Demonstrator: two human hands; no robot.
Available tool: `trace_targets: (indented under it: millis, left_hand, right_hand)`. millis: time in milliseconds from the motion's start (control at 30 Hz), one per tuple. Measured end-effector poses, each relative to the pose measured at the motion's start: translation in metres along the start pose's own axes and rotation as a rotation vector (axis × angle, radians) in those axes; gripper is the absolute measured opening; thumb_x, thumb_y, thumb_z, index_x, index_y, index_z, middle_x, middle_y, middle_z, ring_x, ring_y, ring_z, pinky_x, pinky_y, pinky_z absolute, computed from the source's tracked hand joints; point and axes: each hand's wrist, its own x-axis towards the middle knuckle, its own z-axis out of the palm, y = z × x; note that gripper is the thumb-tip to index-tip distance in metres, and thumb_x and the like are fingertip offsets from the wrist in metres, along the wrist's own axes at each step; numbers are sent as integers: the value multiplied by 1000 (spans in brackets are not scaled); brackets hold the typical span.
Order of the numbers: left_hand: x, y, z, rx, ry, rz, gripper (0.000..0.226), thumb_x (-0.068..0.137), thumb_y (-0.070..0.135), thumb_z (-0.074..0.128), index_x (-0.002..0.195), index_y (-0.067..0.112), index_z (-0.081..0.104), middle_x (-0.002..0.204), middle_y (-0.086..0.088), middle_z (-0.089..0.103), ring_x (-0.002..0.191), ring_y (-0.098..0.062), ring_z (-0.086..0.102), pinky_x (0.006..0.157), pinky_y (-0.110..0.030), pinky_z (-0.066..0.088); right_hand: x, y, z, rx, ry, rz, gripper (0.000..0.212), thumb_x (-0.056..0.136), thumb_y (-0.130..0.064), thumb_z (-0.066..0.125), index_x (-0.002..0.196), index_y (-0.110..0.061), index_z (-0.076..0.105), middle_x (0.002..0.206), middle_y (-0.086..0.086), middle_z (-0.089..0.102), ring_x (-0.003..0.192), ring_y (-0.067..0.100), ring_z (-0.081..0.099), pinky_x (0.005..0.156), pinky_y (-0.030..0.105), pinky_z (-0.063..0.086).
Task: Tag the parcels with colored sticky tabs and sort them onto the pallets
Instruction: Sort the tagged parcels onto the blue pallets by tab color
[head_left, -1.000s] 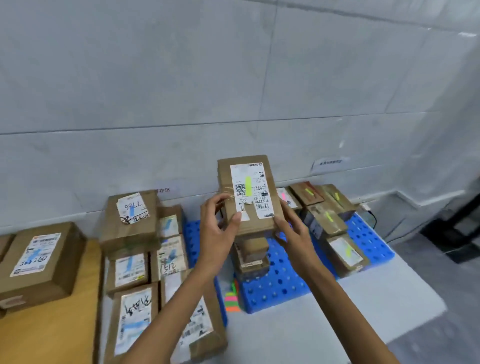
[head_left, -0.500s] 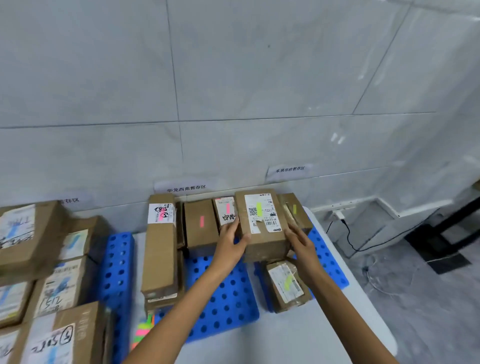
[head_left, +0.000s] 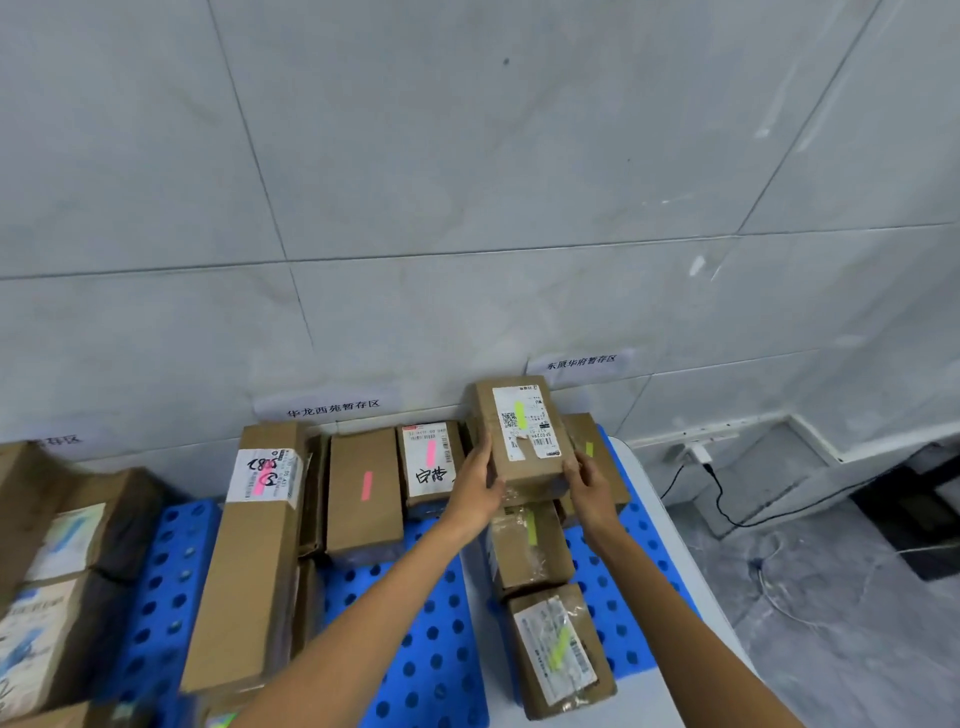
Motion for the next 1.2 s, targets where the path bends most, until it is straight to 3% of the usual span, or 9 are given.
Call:
trace_targets:
  millis: [100,200,333,467,667,733,833,967,1200]
  left_hand:
    - [7,-1,-3,67,-19,12,68,95,9,48,150,20,8,155,1,17,140,-14,22,86,5,20]
    - [2,0,-19,128,12,33,60,96,14,47,149,14,19,154,-1,21,140,-15,23,104,-14,18]
    - [-27,-1,-67,165,26,102,38,97,15,46,135,19,44,142,-1,42,131,-16,40,103,-20,29]
    - [-85,-15,-141,209,95,141,26,96,19,47,119,31,53,109,-3,64,72,-9,56,66,-18,43]
    - [-219,-80,-278,214,411,130,30,91,6,53,98,35,57,94,33,62,92,21,53,87,-10,38]
    - [-270,-103,-314,182,475,82,13,91,25,55,101,32,59,96,28,64,94,19,53,82,-5,38]
    - [-350,-136,-358,183,604,22,44,80,60,46,105,28,61,101,22,63,98,13,55,81,-6,40]
    - [-440,-190,-413,186,729,-69,10,92,33,52,97,32,60,93,29,64,95,10,56,80,-9,41]
    - [-526,-274,-515,174,803,-186,15,94,12,51,98,21,62,104,8,64,103,-8,56,84,-25,41]
  right_hand:
    - [5,-3,-4,-63,-39,-59,41,99,-22,42,137,-7,41,128,6,51,120,20,46,94,22,41]
    - [6,-8,-7,-178,-51,-127,41,98,-19,43,136,-5,40,120,0,48,112,12,43,75,1,35]
    - [-6,-14,-2,-451,119,-317,42,97,-35,41,128,-8,50,125,7,55,116,27,48,92,33,38]
    - [-53,-55,50,-496,44,-593,27,98,-22,44,111,-5,60,110,13,60,106,29,51,92,38,39]
    - [-166,-94,186,-410,-324,-869,29,94,-28,42,96,-13,66,94,-2,63,93,14,54,86,17,34]
    - [-207,-103,224,-359,-427,-943,33,94,-35,39,96,-18,67,94,-6,63,93,8,53,86,13,33]
    - [-268,-113,284,-289,-584,-987,35,93,-40,38,96,-21,67,95,-10,61,95,1,51,88,9,33]
    - [-347,-120,372,-269,-774,-1039,33,96,-37,42,96,-18,68,97,-6,65,98,7,54,88,14,36]
    - [-432,-118,491,-313,-834,-903,21,97,-19,48,96,-18,69,99,-6,67,97,4,54,81,11,35]
